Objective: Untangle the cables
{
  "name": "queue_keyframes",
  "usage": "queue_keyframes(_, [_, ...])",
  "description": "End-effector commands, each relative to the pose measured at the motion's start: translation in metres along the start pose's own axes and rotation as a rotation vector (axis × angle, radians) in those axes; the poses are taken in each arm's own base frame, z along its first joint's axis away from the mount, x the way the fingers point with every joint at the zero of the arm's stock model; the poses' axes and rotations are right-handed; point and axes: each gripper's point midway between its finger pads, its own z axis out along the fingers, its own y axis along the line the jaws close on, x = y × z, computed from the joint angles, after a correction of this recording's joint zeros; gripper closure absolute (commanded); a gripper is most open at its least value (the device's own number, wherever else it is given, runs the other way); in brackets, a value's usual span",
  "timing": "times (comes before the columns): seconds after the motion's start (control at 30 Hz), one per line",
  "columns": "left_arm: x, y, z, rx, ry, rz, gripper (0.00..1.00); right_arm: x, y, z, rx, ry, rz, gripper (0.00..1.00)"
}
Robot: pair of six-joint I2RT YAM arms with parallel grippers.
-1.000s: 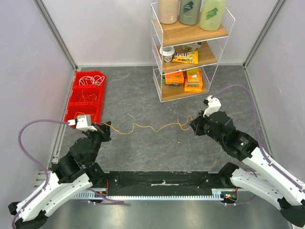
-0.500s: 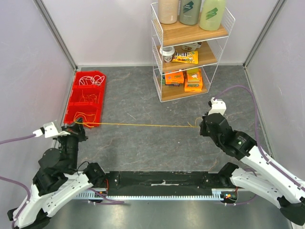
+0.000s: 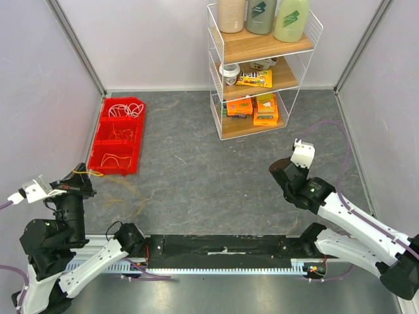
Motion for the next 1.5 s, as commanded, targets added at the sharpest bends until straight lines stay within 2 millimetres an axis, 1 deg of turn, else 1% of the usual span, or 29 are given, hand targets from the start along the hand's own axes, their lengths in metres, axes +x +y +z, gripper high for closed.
queue_keyframes(0.0, [-0.007,0.005,-0.001,-0.011,-0.012,0.017,0.98,-0.007,-0.002,0.004,0.036,-0.036,0.036,0.71])
queue_keyframes(0.03, [-0.004,-0.001,-0.001,0.014,0.0,0.007,0.98,-0.007,0.005,0.004,-0.004,-0.033,0.025,0.68])
queue_keyframes(0.07, [0.004,-0.01,0.0,0.047,0.023,0.004,0.98,-0.006,0.014,0.003,-0.063,-0.024,-0.013,0.64])
queue_keyframes(0.1, [0.011,-0.021,0.0,0.086,0.048,-0.009,0.98,-0.004,0.027,0.001,-0.14,-0.011,-0.033,0.58])
queue_keyframes(0.13, [0.023,-0.039,0.001,0.142,0.092,-0.004,0.98,-0.003,0.038,-0.001,-0.208,-0.009,-0.047,0.54])
queue_keyframes(0.2, [0.043,-0.064,0.003,0.207,0.173,0.001,0.98,0.001,0.056,-0.006,-0.311,0.014,-0.065,0.46])
queue_keyframes(0.27, [0.06,-0.087,0.005,0.251,0.249,-0.002,0.98,0.007,0.069,-0.009,-0.379,0.048,-0.083,0.43])
queue_keyframes(0.37, [0.081,-0.118,0.006,0.318,0.33,-0.012,0.98,0.015,0.077,-0.011,-0.42,0.086,-0.102,0.42])
queue_keyframes(0.4, [0.091,-0.127,0.006,0.328,0.366,-0.022,0.98,0.016,0.079,-0.012,-0.433,0.093,-0.101,0.42])
queue_keyframes(0.47, [0.116,-0.139,0.005,0.339,0.439,-0.023,0.98,0.018,0.083,-0.015,-0.462,0.098,-0.092,0.42])
queue_keyframes(0.6, [0.177,-0.163,-0.004,0.387,0.617,0.011,0.98,0.015,0.087,-0.021,-0.509,0.082,-0.067,0.4])
queue_keyframes(0.73, [0.23,-0.167,-0.016,0.377,0.77,0.047,0.98,0.02,0.09,-0.022,-0.536,0.09,-0.077,0.39])
queue_keyframes(0.87, [0.28,-0.161,-0.03,0.338,0.911,0.084,0.98,0.026,0.095,-0.021,-0.555,0.109,-0.093,0.39])
queue_keyframes(0.93, [0.301,-0.164,-0.04,0.373,0.985,0.112,0.93,0.028,0.098,-0.021,-0.57,0.118,-0.094,0.39])
queue_keyframes(0.97, [0.308,-0.163,-0.042,0.364,1.016,0.121,0.88,0.03,0.1,-0.021,-0.577,0.123,-0.098,0.39])
queue_keyframes(1.0, [0.316,-0.162,-0.046,0.363,1.052,0.137,0.79,0.031,0.101,-0.021,-0.58,0.128,-0.1,0.39])
queue_keyframes(1.07, [0.323,-0.157,-0.047,0.336,1.086,0.179,0.69,0.033,0.102,-0.021,-0.588,0.134,-0.103,0.39])
queue_keyframes(1.1, [0.323,-0.154,-0.047,0.313,1.094,0.194,0.62,0.034,0.102,-0.021,-0.589,0.137,-0.105,0.38])
queue_keyframes(1.13, [0.324,-0.15,-0.047,0.295,1.102,0.208,0.58,0.033,0.102,-0.022,-0.591,0.133,-0.1,0.38])
queue_keyframes(1.2, [0.323,-0.142,-0.047,0.26,1.103,0.216,0.46,0.035,0.101,-0.021,-0.59,0.135,-0.103,0.38])
queue_keyframes(1.3, [0.321,-0.136,-0.053,0.233,1.133,0.19,0.32,0.036,0.1,-0.02,-0.588,0.134,-0.108,0.38])
queue_keyframes(1.37, [0.323,-0.139,-0.065,0.256,1.184,0.152,0.1,0.038,0.099,-0.019,-0.584,0.136,-0.112,0.38])
queue_keyframes(1.4, [0.324,-0.141,-0.072,0.256,1.221,0.125,0.07,0.039,0.1,-0.019,-0.586,0.139,-0.113,0.38])
queue_keyframes(1.47, [0.327,-0.139,-0.083,0.198,1.284,0.067,0.06,0.039,0.101,-0.019,-0.591,0.139,-0.115,0.38])
